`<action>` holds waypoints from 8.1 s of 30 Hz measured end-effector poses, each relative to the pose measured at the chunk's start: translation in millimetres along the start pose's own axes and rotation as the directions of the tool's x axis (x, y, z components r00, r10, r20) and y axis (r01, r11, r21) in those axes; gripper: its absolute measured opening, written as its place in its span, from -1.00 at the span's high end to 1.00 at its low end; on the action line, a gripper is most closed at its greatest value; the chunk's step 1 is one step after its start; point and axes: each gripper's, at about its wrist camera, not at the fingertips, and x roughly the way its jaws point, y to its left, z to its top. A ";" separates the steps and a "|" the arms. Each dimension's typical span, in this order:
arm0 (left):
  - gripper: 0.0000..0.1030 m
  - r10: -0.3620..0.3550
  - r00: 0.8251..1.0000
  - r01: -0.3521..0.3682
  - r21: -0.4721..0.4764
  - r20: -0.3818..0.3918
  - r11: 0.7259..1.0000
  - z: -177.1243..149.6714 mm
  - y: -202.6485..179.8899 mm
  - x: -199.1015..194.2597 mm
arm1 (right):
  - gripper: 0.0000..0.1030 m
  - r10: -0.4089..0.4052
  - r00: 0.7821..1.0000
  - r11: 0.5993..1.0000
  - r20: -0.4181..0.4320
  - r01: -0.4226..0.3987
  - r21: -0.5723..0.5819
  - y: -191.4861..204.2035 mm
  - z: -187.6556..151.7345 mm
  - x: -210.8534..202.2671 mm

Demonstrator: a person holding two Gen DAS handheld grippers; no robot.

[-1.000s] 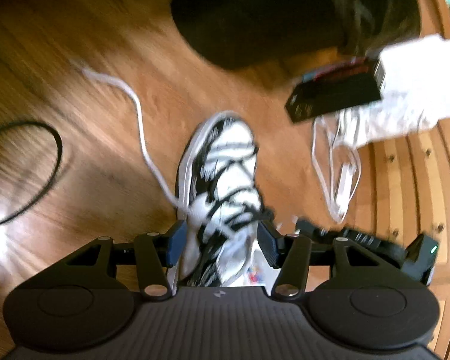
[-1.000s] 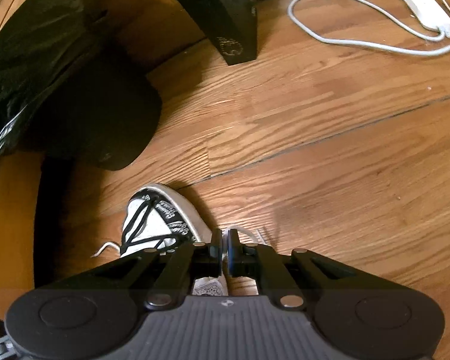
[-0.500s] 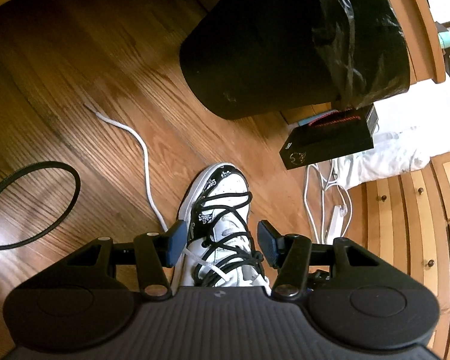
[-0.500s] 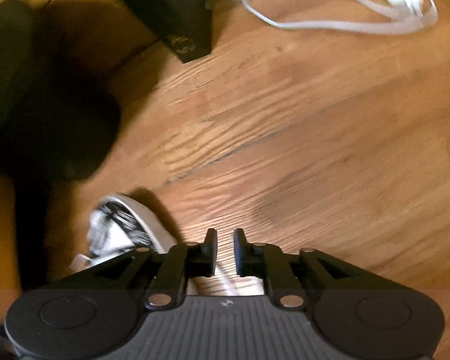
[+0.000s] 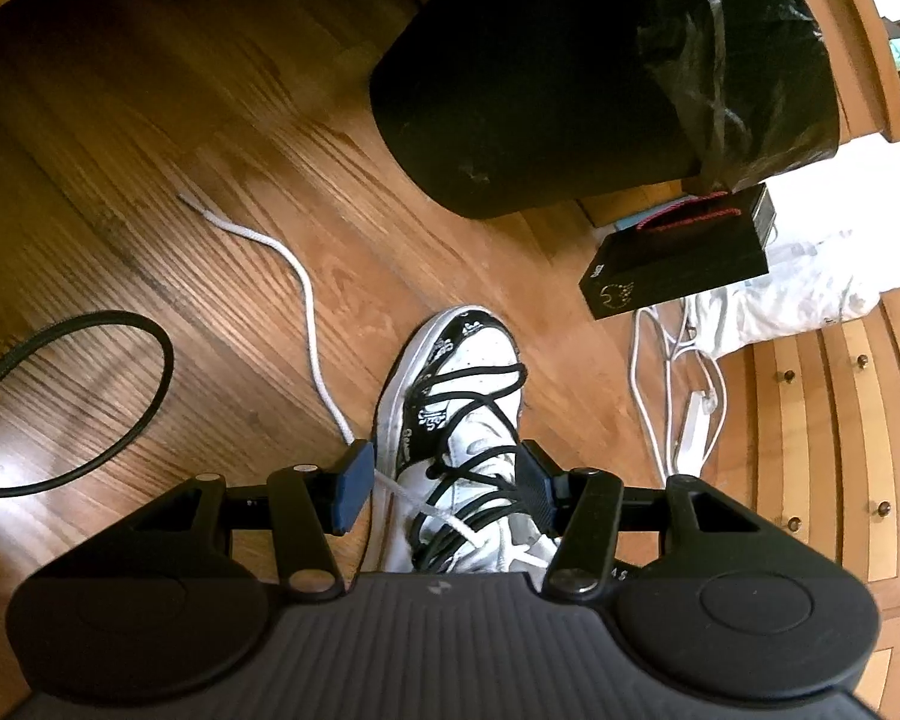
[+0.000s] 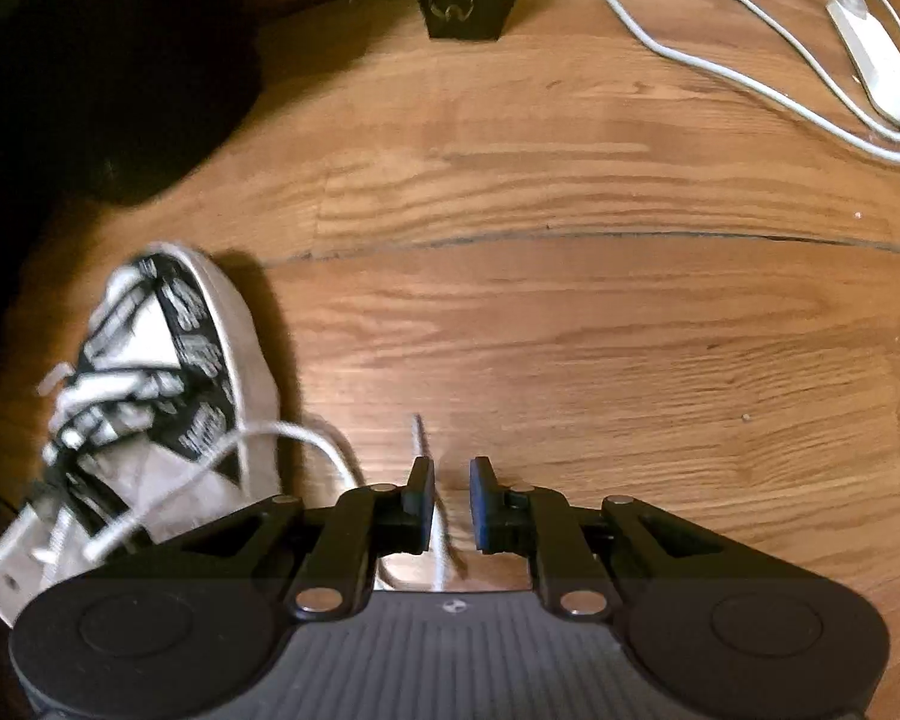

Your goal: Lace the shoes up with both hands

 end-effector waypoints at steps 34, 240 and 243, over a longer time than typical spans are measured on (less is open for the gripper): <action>-0.08 0.031 0.999 -0.029 0.035 -0.038 0.999 -6.9 -2.5 6.6 | 0.69 -0.026 0.999 0.982 0.041 0.033 -0.188 21.3 -10.2 4.3; -0.08 0.148 0.986 -0.155 -0.095 -0.081 0.983 -42.1 36.7 -25.1 | 0.65 0.028 0.997 0.649 0.072 0.037 -0.759 169.7 -71.3 -62.1; -0.08 0.146 0.986 -0.154 -0.100 -0.080 0.983 -42.0 37.1 -26.2 | 0.67 0.019 0.998 0.658 0.058 0.031 -0.752 170.1 -69.2 -58.5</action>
